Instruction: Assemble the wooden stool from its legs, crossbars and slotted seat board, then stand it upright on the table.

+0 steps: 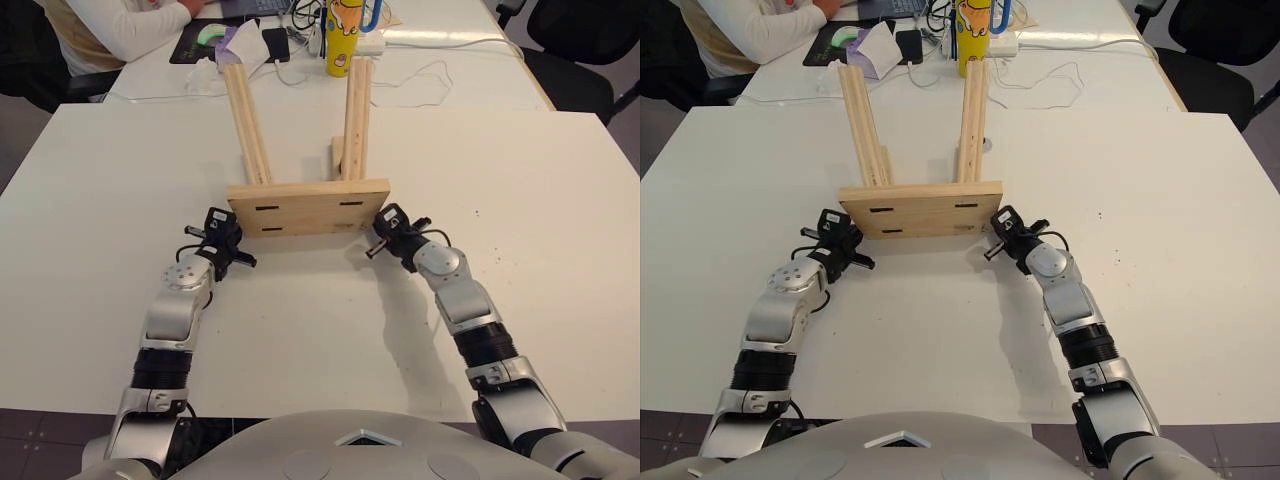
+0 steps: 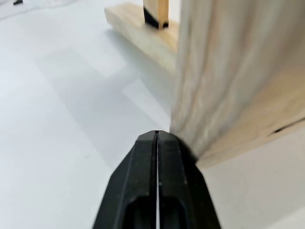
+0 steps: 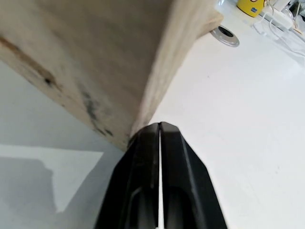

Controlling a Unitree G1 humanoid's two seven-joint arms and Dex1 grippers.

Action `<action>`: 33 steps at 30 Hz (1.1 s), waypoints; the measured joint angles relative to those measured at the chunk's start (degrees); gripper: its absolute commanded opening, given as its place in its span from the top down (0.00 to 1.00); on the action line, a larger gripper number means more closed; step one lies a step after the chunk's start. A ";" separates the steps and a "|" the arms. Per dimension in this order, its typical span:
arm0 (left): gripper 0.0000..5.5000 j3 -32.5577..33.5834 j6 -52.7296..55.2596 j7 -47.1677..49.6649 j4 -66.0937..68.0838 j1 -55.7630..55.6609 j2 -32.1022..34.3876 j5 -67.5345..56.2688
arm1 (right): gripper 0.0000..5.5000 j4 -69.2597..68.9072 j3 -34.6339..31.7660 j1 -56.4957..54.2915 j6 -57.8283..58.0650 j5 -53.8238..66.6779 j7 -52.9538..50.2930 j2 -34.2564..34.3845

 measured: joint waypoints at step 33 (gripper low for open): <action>1.00 6.57 12.44 2.80 -23.34 -15.53 0.35 -1.79 | 1.00 -28.39 -12.21 -13.27 18.57 4.68 -3.78 2.24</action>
